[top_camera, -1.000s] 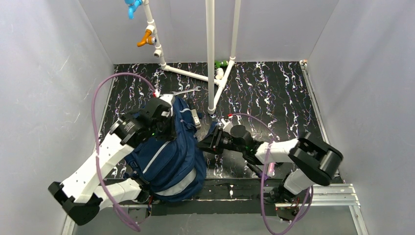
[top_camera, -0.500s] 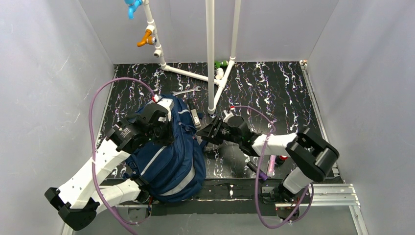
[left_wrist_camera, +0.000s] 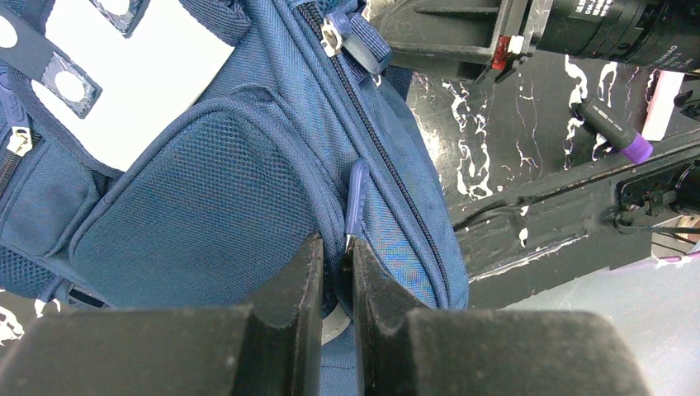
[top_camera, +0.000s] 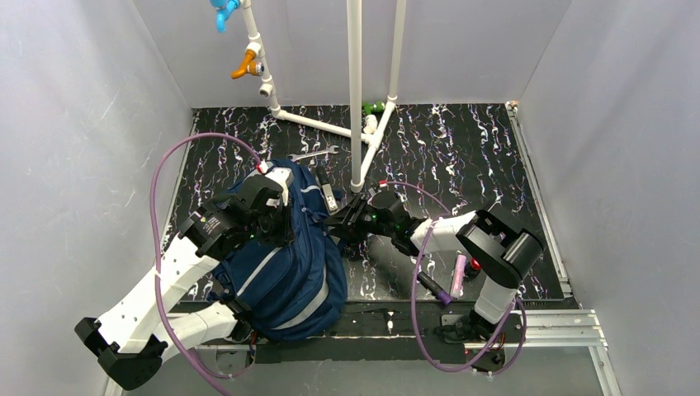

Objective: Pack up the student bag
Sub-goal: Zip the student bag at the center of the board.

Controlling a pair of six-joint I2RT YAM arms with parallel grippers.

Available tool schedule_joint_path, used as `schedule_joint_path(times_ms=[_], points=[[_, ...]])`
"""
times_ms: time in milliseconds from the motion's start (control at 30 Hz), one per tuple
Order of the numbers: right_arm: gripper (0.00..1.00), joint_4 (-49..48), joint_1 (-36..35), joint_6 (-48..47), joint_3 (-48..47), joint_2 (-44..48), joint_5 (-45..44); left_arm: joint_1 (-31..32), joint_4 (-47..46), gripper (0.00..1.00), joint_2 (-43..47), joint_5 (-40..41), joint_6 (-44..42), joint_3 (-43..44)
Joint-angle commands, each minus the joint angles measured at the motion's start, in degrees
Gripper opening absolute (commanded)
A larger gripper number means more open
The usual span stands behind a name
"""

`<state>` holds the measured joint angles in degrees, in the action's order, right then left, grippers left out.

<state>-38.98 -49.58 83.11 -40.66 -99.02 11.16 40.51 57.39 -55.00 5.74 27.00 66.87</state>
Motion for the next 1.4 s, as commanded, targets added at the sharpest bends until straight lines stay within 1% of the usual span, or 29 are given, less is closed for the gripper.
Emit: schedule_joint_path(times_ms=[0, 167, 267, 533, 767, 867, 1067, 1233, 1367], points=[[0.54, -0.8, -0.8, 5.8, 0.3, 0.3, 0.5, 0.1, 7.3, 0.0, 1.7, -0.6, -2.3, -0.4], [0.57, 7.6, -0.7, -0.2, -0.1, 3.9, -2.5, 0.0, 7.3, 0.0, 1.6, -0.9, -2.3, -0.6], [0.58, 9.8, -0.9, -0.1, 0.3, 5.3, -2.6, 0.1, 7.3, 0.0, 1.6, -1.2, -2.4, -0.6], [0.58, 3.7, -2.1, 5.8, 1.0, 4.0, -0.5, 0.1, 7.2, 0.0, 1.6, -1.5, -2.3, -0.5], [0.55, -7.6, -2.6, 14.2, 0.9, -2.5, 0.9, 0.1, 7.2, 0.0, 1.5, -2.0, -2.3, -0.7], [0.51, -9.0, -2.8, 16.7, 0.6, -5.0, 0.8, 0.1, 7.1, 0.0, 1.8, -2.2, -2.0, -0.8], [0.35, -8.3, -2.8, 15.7, -0.7, -6.9, 0.0, 0.1, 7.1, 0.0, 1.9, -2.6, -1.8, -1.0], [0.28, -8.9, -2.8, 15.5, -0.9, -7.3, 0.2, 0.1, 7.2, 0.0, 2.1, -2.7, -1.8, -1.2], [0.26, -10.0, -2.8, 15.1, -0.5, -7.2, -0.3, 0.0, 7.2, 0.0, 2.0, -2.9, -1.8, -1.7]])
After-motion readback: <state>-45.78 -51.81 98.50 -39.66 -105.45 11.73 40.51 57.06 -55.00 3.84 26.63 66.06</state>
